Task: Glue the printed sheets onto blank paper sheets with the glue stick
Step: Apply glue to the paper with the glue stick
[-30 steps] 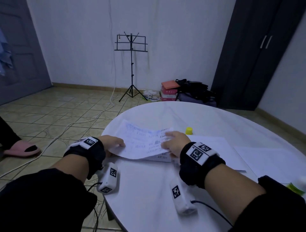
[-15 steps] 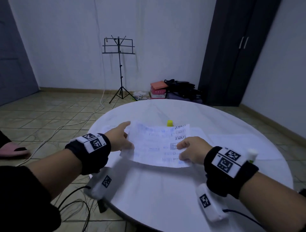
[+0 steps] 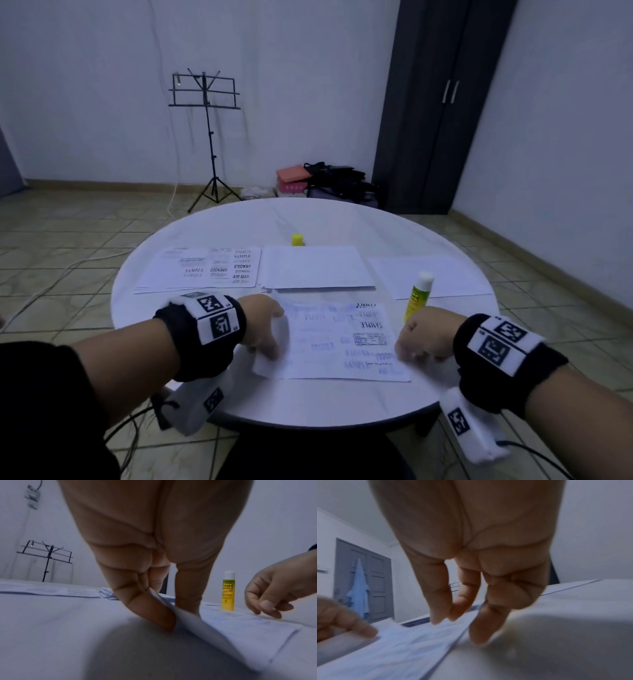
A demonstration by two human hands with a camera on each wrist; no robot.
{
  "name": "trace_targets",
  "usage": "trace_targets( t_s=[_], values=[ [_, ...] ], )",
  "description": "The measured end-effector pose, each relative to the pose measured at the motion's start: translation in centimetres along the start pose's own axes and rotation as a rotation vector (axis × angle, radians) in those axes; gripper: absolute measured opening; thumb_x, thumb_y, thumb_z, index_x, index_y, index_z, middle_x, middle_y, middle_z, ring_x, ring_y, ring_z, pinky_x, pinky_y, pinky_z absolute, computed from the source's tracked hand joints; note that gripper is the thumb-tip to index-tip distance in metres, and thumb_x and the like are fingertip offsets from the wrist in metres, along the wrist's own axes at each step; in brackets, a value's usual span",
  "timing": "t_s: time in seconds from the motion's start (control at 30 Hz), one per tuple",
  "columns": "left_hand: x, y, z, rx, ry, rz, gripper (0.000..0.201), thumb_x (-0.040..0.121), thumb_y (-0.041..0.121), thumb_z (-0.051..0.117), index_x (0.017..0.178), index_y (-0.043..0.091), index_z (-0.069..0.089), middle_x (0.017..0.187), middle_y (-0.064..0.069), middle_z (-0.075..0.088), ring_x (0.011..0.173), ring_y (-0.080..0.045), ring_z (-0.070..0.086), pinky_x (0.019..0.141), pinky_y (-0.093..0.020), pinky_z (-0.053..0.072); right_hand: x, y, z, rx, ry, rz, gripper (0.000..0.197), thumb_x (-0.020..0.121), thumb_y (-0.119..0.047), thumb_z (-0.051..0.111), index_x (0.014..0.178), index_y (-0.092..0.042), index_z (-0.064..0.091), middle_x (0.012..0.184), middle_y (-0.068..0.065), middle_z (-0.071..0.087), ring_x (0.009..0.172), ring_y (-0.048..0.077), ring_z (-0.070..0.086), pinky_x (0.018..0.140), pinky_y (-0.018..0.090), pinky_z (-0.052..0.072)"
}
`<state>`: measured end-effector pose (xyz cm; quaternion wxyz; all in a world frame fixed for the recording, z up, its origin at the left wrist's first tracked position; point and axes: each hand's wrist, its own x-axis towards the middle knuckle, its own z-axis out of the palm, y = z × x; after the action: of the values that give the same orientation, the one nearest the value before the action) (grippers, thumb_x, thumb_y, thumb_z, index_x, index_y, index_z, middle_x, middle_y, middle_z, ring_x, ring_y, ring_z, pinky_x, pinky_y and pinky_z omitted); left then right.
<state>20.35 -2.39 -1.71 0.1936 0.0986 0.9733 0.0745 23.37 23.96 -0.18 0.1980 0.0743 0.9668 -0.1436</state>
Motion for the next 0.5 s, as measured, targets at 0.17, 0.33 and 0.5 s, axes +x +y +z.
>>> trace_targets(
  t_s=[0.17, 0.33, 0.5],
  values=[
    [0.4, -0.1, 0.1, 0.089, 0.055, -0.035, 0.089, 0.071, 0.043, 0.079, 0.145, 0.018, 0.036, 0.141, 0.001, 0.047, 0.125, -0.017, 0.049, 0.104, -0.029, 0.040, 1.1, 3.2, -1.7, 0.183, 0.049, 0.164, 0.029, 0.081, -0.030, 0.070, 0.093, -0.008, 0.056, 0.077, 0.007, 0.060, 0.067, 0.021, 0.058, 0.054, 0.024, 0.042],
    [0.6, 0.6, 0.1, 0.112, 0.044, -0.021, 0.088, 0.071, 0.045, 0.078, 0.145, 0.022, 0.037, 0.142, 0.003, 0.045, 0.127, -0.017, 0.047, 0.105, -0.029, 0.039, 2.1, 3.3, -2.2, 0.467, 0.083, 0.111, 0.068, 0.085, -0.029, 0.067, 0.142, -0.021, 0.031, 0.094, 0.004, 0.055, 0.072, 0.017, 0.057, 0.058, 0.027, 0.042],
    [0.2, 0.5, -0.2, 0.212, 0.039, -0.032, 0.077, 0.065, 0.063, 0.073, 0.134, 0.039, 0.048, 0.144, 0.001, 0.027, 0.130, -0.022, 0.036, 0.106, -0.036, 0.036, 2.8, 0.3, -2.9, 0.212, 0.153, 0.033, 0.020, 0.094, -0.025, 0.052, 0.105, -0.011, 0.043, 0.076, 0.002, 0.046, 0.062, 0.015, 0.043, 0.052, 0.024, 0.029]
  ],
)
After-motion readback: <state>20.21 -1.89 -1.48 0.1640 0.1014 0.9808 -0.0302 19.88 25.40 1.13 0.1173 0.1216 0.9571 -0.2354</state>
